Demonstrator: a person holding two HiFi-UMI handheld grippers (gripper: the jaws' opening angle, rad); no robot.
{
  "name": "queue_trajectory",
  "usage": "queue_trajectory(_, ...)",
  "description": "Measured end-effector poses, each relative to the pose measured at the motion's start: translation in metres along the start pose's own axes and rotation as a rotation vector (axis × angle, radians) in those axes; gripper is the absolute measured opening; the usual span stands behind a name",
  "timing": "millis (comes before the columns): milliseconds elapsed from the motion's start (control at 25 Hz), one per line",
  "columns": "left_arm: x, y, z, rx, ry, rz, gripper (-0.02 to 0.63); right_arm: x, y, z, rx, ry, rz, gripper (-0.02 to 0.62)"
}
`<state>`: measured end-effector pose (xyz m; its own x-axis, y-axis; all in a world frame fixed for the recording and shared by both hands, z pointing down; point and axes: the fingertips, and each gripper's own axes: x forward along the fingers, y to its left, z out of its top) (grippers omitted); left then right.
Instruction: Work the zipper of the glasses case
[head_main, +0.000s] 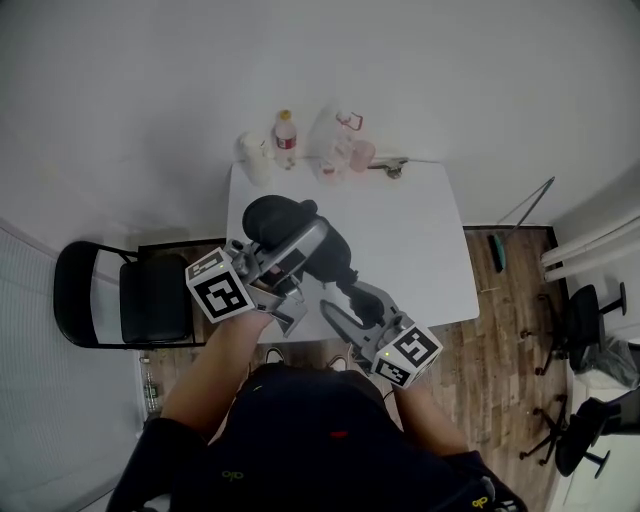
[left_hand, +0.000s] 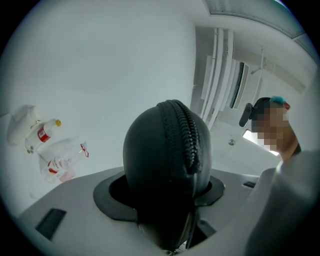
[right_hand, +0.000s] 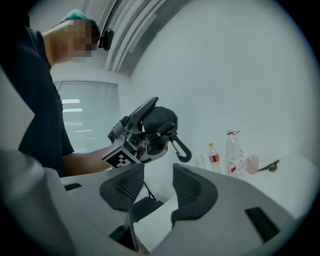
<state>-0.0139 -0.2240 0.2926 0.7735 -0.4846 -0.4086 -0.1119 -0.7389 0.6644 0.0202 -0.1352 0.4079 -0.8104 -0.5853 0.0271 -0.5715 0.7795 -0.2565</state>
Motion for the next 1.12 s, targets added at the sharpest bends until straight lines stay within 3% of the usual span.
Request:
queue_trajectory(80,0.001,0.003,-0.001,0.001,-0.002,0.006,0.287,0.008,0.005,0.002,-0.021,-0.002,0.009,0.149)
queue_trajectory(520,-0.006,0.003,-0.003,0.004,-0.018,0.018,0.287,0.020,0.014,0.021,-0.040,-0.065,-0.009,0.044)
queue_trajectory(880,-0.007,0.014,-0.005,0.015,-0.029,0.067,0.278,0.020,0.006,0.019,-0.105,-0.026,-0.077,0.020)
queue_trajectory(1120,-0.006,0.013,-0.002,0.020,-0.019,0.056,0.265,0.014,-0.005,0.023,-0.131,0.001,-0.120,0.020)
